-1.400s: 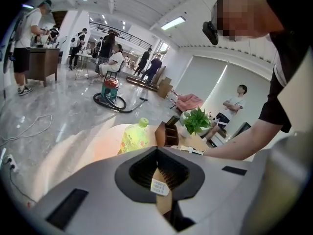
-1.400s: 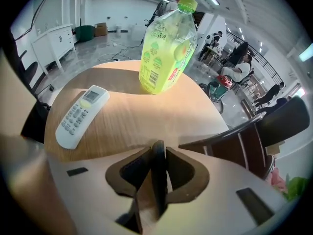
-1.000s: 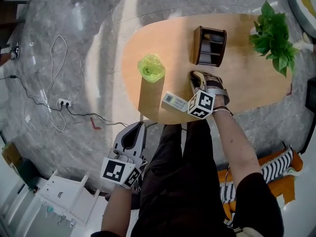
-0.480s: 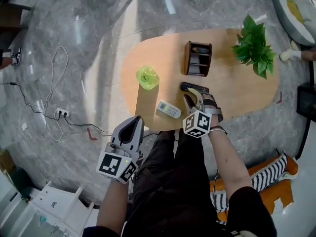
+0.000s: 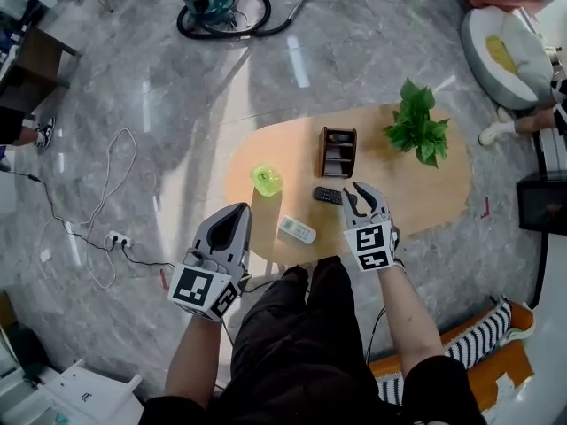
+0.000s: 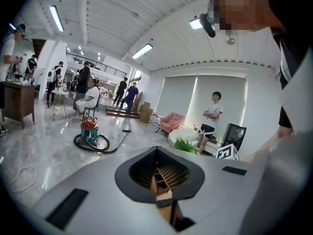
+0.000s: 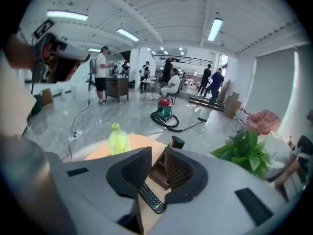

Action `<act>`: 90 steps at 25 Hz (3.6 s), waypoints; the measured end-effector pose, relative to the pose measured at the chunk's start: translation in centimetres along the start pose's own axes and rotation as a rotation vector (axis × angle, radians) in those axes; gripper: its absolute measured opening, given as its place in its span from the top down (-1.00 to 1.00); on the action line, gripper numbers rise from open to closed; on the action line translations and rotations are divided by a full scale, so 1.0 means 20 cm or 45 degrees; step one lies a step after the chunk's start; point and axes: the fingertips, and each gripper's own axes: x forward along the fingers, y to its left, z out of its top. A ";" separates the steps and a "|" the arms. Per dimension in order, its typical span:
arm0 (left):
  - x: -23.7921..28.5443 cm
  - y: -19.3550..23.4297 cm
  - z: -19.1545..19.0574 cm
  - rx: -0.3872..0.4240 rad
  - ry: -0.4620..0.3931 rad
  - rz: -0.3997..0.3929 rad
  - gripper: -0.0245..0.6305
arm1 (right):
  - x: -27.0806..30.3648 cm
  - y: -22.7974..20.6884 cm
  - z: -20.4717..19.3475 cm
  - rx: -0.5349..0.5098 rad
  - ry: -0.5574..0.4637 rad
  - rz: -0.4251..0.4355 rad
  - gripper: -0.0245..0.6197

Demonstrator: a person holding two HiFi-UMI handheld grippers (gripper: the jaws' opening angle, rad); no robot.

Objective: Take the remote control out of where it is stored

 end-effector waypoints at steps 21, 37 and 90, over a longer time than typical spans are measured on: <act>-0.16 -0.21 0.65 0.115 -0.284 -0.019 0.91 | -0.95 -0.35 0.81 0.289 -0.488 -0.222 0.90; -0.01 -0.24 0.60 0.031 -0.256 0.024 0.91 | -0.74 -0.37 0.81 0.199 -0.438 -0.051 0.90; 0.05 -0.03 -0.05 -0.234 0.070 0.320 0.91 | 0.57 -0.26 0.13 -0.524 0.045 0.318 0.58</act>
